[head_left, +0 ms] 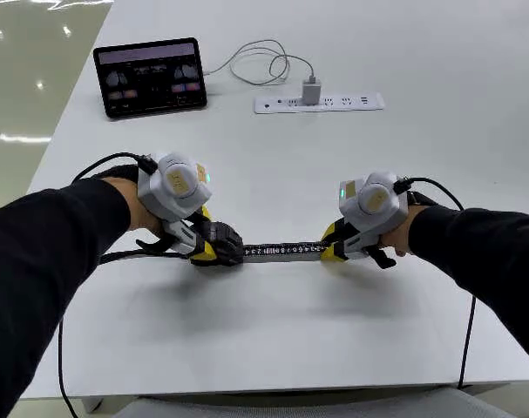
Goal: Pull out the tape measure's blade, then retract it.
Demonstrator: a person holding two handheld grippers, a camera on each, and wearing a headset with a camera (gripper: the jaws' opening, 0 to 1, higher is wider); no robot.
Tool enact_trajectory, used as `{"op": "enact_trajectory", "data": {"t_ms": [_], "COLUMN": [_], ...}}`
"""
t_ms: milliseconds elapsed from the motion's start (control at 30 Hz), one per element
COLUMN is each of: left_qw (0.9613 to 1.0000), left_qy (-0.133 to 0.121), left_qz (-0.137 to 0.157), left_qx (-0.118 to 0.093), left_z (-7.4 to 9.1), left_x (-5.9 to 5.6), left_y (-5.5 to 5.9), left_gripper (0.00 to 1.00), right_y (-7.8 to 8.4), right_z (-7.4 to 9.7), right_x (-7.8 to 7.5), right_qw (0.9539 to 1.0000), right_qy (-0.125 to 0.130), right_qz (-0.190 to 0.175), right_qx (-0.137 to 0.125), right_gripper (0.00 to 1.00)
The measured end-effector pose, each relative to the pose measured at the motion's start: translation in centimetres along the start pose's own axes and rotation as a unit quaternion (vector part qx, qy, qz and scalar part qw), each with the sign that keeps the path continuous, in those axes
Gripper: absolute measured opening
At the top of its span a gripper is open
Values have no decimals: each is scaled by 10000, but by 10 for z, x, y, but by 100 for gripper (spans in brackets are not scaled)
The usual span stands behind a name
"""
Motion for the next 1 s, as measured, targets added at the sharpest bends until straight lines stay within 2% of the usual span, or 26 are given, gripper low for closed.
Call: {"op": "enact_trajectory", "data": {"t_ms": [1000], "left_qw": [10000], "left_qy": [-28], "left_qz": [15], "left_qx": [-9], "left_z": [0], "left_x": [-1], "left_y": [-1], "left_gripper": [29], "right_y": [12], "right_z": [17], "right_x": [-1], "right_qw": [9999], "right_qy": [77], "right_qz": [-41], "right_qx": [54], "right_gripper": [10]}}
Point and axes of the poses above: the centre of the closed fingertips' face, and the gripper's own axes: z roughly backward along the fingers, x roughly to its left, y roughly out of its underside, the point moved 6 cm from there along z, roughly backward along the fingers, and after that the axes turned 11 degrees about -x, right-handed, at the moved point
